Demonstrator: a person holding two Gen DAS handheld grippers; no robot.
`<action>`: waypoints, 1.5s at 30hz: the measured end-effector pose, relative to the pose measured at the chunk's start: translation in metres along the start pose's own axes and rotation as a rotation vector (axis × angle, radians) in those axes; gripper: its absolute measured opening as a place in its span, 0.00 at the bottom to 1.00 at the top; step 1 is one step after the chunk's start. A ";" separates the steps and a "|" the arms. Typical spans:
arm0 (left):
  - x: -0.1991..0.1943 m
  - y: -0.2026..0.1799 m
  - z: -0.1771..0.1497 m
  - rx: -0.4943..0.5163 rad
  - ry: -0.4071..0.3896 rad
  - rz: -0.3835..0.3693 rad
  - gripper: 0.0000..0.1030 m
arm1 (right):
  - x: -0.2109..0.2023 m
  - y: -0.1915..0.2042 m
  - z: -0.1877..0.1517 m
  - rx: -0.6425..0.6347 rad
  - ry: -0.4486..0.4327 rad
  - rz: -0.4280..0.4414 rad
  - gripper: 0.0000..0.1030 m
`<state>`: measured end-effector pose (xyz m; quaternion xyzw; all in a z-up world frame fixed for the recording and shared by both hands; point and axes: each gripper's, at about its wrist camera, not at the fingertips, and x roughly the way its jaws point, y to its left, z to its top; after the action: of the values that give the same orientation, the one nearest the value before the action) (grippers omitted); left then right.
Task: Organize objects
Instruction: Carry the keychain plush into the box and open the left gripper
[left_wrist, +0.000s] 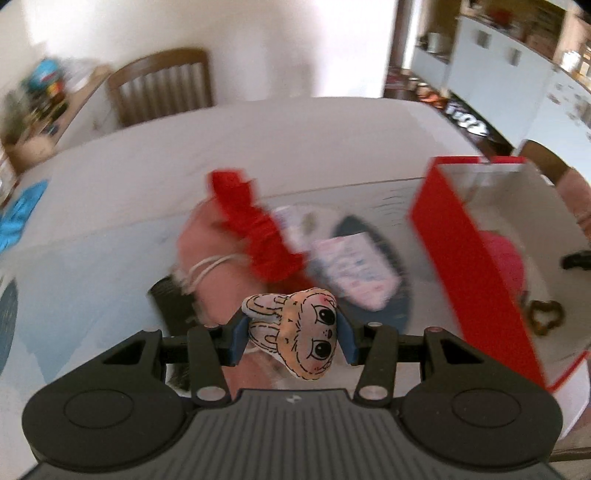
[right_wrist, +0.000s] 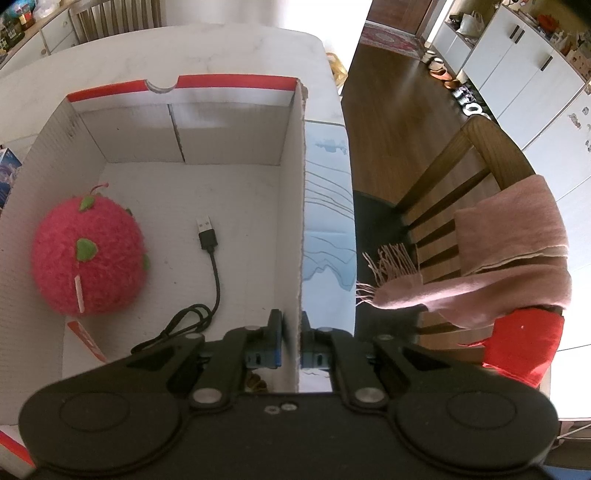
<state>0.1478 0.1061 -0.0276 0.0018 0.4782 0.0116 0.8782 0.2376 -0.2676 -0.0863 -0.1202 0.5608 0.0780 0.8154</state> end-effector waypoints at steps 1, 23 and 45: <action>-0.002 -0.009 0.003 0.017 -0.005 -0.018 0.46 | 0.000 0.000 0.000 0.000 0.000 0.002 0.05; 0.007 -0.201 0.047 0.380 -0.053 -0.279 0.46 | 0.000 0.001 -0.001 -0.006 -0.014 0.052 0.02; 0.108 -0.276 0.029 0.527 0.121 -0.344 0.47 | -0.006 0.007 0.000 -0.028 -0.032 0.091 0.02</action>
<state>0.2359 -0.1668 -0.1060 0.1477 0.5095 -0.2611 0.8065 0.2333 -0.2611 -0.0815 -0.1046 0.5514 0.1248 0.8182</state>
